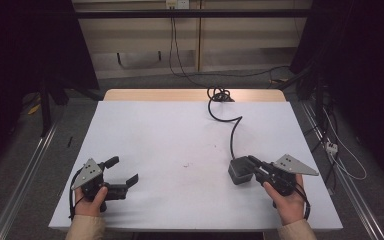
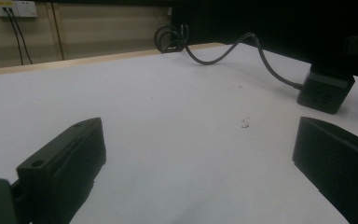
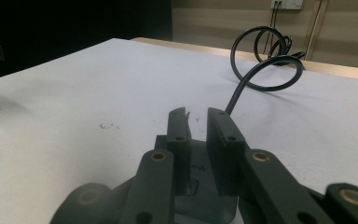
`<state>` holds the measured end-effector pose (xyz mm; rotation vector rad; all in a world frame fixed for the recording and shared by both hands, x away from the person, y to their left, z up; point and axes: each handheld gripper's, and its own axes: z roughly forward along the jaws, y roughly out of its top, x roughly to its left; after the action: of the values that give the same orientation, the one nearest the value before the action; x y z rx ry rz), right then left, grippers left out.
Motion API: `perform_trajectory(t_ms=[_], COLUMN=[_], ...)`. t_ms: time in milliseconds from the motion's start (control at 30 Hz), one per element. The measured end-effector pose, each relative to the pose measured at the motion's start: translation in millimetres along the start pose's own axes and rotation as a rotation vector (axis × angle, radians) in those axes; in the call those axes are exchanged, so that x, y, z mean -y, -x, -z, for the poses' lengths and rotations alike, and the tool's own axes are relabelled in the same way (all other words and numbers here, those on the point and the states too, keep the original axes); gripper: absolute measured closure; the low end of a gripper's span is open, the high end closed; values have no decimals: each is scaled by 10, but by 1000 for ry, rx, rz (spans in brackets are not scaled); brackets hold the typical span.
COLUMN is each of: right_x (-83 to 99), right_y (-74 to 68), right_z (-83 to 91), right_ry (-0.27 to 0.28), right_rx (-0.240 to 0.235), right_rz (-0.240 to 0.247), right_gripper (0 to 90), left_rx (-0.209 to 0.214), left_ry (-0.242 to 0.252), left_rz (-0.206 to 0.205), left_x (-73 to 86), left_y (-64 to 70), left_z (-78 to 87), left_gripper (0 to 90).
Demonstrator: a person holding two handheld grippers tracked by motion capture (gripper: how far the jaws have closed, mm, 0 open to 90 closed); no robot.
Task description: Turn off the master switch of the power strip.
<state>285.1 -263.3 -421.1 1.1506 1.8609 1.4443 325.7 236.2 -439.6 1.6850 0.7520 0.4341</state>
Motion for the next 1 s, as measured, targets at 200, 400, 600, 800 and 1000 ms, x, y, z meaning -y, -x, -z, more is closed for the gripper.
perform_trajectory(t_ms=[200,400,600,800,1000], right_x=[11,11,0,-2,-4], right_y=[-4,-22,-52,-68,-82], right_z=[-18,-31,-38,-47,-58], right_ry=[-18,-36,-51,-66,-88], right_rx=[-42,-72,-80,-86,-84], right_rz=[-30,-36,-8,-1,21], right_gripper=[840,895,900,900,900], left_rx=[1,1,2,-1,0], left_ry=[1,1,4,12,11], left_rz=[1,0,2,8,4], left_x=[0,-1,-1,-1,-5], left_y=[-1,-3,-1,-1,6], left_z=[1,4,3,8,9], left_gripper=[22,22,22,22,22])
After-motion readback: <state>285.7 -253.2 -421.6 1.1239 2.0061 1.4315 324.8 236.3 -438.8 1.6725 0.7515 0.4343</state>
